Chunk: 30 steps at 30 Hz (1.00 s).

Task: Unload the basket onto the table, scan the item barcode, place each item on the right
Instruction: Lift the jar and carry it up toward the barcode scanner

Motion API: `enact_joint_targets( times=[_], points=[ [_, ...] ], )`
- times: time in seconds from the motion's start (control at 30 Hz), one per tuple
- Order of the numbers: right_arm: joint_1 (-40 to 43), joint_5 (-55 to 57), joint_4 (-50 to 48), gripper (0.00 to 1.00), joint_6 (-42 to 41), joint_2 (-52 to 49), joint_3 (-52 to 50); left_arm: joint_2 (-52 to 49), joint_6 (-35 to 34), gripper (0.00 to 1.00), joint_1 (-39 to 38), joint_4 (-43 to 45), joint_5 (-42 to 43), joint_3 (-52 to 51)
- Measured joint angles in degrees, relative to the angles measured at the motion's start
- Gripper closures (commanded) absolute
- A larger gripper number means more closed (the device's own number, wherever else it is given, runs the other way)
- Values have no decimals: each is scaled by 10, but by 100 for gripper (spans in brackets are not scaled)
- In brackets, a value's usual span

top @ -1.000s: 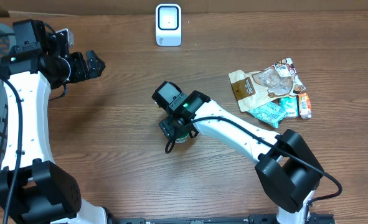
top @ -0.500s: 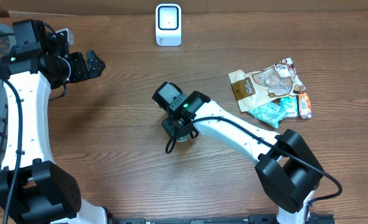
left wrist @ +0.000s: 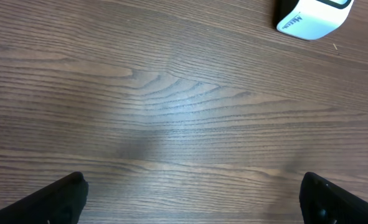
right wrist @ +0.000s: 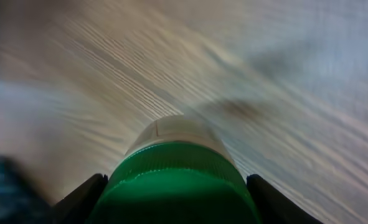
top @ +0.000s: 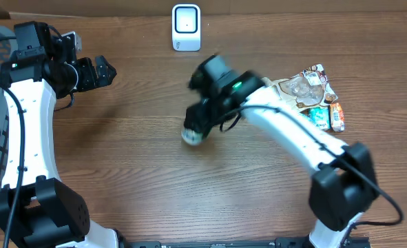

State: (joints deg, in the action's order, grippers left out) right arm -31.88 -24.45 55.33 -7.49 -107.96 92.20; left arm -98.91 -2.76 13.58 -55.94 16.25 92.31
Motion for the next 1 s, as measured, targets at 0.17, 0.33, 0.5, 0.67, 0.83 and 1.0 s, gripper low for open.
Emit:
enact_joint_targets(
  times=[0.17, 0.33, 0.5, 0.67, 0.83, 1.0],
  points=[
    [94, -181, -36, 67, 0, 10, 7, 0, 0, 0, 0, 0, 0, 0],
    [165, -336, -77, 67, 1, 10, 7, 0, 0, 0, 0, 0, 0, 0],
    [197, -462, -137, 67, -3, 10, 7, 0, 0, 0, 0, 0, 0, 0],
    [203, -515, -172, 67, -20, 10, 7, 0, 0, 0, 0, 0, 0, 0],
    [202, -518, -176, 67, -28, 10, 7, 0, 0, 0, 0, 0, 0, 0],
    [200, -468, -173, 69, -30, 10, 7, 0, 0, 0, 0, 0, 0, 0]
  ],
)
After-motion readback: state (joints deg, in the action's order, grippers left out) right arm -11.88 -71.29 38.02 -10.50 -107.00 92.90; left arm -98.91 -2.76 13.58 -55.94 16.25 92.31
